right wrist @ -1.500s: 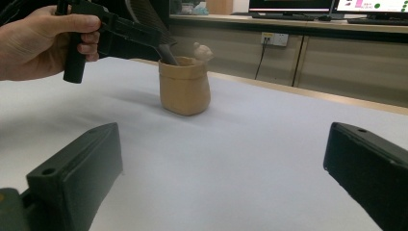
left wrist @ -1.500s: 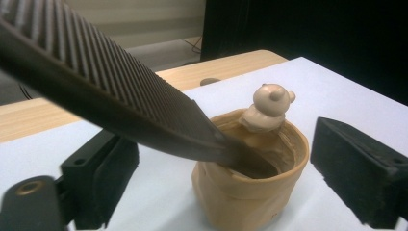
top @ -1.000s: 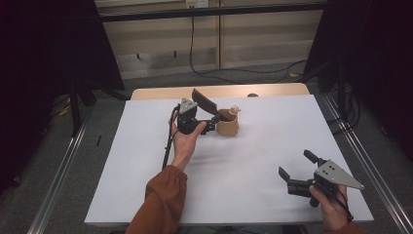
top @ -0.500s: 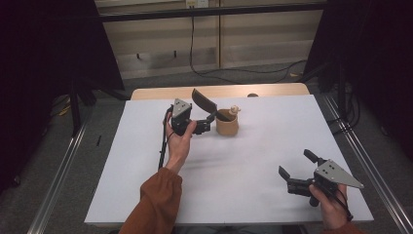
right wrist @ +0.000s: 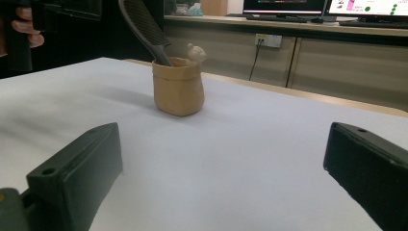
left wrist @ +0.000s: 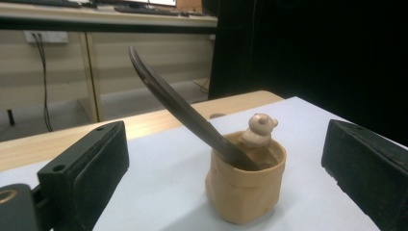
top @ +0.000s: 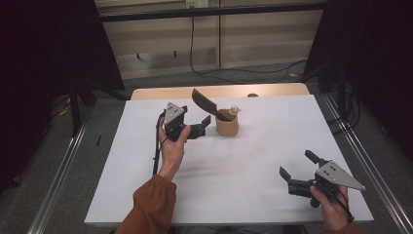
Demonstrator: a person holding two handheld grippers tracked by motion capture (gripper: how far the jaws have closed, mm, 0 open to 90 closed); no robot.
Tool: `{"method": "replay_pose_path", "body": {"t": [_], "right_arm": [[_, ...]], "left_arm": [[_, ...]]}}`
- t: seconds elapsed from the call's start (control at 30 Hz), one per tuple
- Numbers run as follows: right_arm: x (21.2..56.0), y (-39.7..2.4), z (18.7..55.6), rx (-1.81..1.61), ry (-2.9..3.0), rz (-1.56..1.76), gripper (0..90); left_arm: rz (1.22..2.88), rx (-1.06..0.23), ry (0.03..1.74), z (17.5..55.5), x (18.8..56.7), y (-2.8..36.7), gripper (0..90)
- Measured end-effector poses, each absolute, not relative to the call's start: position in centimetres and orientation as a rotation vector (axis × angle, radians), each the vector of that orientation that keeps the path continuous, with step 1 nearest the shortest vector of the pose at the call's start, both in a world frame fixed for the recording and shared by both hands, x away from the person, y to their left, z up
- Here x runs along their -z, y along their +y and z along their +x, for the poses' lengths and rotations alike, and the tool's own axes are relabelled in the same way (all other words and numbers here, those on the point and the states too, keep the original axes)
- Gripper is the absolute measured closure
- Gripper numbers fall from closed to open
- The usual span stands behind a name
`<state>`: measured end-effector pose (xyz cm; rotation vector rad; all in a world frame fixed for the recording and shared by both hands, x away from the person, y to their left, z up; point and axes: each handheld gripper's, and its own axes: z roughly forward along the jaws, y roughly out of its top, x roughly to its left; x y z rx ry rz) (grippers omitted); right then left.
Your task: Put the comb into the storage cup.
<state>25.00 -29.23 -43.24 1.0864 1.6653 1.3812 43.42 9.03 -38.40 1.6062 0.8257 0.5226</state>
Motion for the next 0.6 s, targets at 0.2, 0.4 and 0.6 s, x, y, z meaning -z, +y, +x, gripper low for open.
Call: {"method": "replay_pose_path", "body": {"t": [0.2, 0.4, 0.6], "right_arm": [[43.2, -29.1, 25.1, -1.378, 1.668, 1.082, 0.0], [43.2, -29.0, 25.1, -1.377, 1.671, 1.076, 0.0], [43.2, -29.0, 25.2, -1.374, 1.669, 1.074, 0.0]], "left_arm": [[1.585, -0.550, 0.802, 42.1, 37.9, 9.5, 2.1], [1.576, -0.595, 0.801, 41.0, 37.5, 10.2, 2.1], [1.576, -0.615, 0.807, 40.0, 37.6, 11.2, 2.0]]}}
